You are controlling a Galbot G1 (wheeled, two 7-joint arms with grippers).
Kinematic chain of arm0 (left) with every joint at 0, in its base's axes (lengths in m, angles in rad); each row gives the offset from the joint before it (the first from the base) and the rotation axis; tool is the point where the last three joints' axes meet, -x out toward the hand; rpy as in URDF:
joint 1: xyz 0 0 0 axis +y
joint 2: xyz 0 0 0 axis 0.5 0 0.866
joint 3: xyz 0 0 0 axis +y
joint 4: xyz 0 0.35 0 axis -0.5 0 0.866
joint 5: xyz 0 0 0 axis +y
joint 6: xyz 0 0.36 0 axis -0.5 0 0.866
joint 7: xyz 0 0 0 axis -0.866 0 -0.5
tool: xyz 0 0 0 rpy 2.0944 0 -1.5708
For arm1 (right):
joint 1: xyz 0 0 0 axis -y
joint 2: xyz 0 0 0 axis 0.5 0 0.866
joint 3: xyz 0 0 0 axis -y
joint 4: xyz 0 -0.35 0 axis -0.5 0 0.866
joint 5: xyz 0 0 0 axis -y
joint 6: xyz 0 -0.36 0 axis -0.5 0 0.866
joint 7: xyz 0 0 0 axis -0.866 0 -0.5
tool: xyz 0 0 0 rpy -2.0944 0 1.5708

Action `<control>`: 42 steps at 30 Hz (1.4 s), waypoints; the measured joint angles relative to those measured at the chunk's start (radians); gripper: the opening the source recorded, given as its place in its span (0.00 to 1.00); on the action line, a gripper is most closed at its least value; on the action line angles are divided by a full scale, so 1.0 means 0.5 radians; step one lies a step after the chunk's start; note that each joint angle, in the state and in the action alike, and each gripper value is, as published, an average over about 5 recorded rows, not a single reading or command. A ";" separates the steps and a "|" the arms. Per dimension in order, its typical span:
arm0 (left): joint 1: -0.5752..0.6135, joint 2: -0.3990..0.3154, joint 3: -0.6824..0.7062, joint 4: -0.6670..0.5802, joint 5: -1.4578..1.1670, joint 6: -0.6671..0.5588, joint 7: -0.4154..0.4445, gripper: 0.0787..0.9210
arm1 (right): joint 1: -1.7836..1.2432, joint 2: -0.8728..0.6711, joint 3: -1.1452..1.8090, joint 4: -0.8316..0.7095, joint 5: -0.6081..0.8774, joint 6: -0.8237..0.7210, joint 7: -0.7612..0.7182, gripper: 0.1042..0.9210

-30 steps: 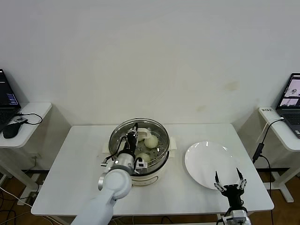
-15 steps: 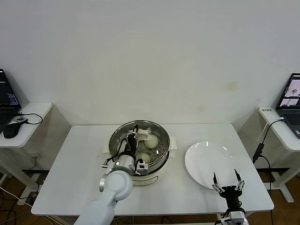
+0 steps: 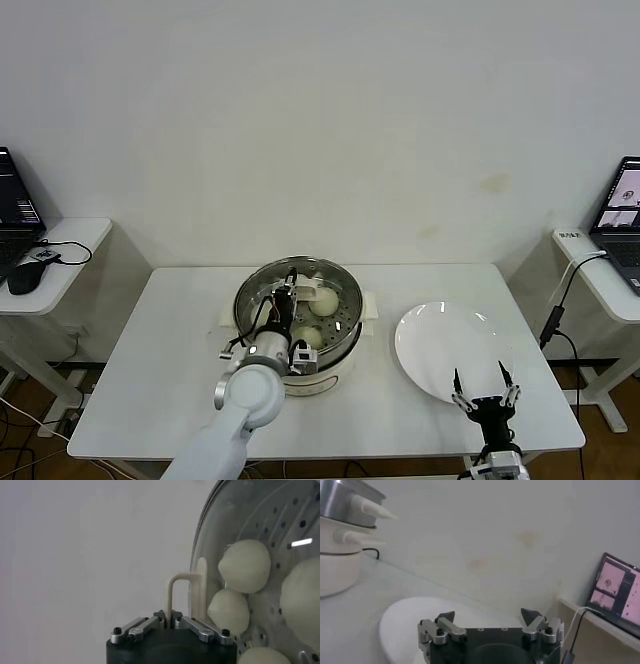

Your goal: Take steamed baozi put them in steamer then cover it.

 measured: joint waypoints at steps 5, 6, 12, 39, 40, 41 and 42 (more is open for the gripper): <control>0.021 0.010 -0.009 -0.040 -0.018 0.000 -0.015 0.26 | 0.001 0.002 -0.009 0.000 0.000 -0.004 -0.001 0.88; 0.029 0.015 -0.013 -0.051 -0.021 -0.001 -0.019 0.29 | 0.000 0.002 -0.010 0.000 -0.001 -0.004 -0.001 0.88; 0.100 0.046 -0.047 -0.144 -0.048 -0.017 -0.042 0.50 | -0.013 0.001 -0.014 0.012 -0.003 -0.007 -0.003 0.88; 1.248 0.284 -0.737 -0.799 -1.878 -0.585 -0.695 0.88 | -0.128 -0.083 -0.107 0.118 0.146 0.013 -0.056 0.88; 1.295 0.280 -0.773 -0.801 -2.005 -0.618 -0.718 0.88 | -0.140 -0.095 -0.116 0.129 0.162 0.009 -0.060 0.88; 1.340 0.276 -0.805 -0.803 -2.127 -0.652 -0.738 0.88 | -0.153 -0.108 -0.126 0.142 0.179 0.005 -0.065 0.88; 1.384 0.271 -0.834 -0.803 -2.240 -0.687 -0.756 0.88 | -0.168 -0.121 -0.137 0.155 0.198 -0.001 -0.071 0.88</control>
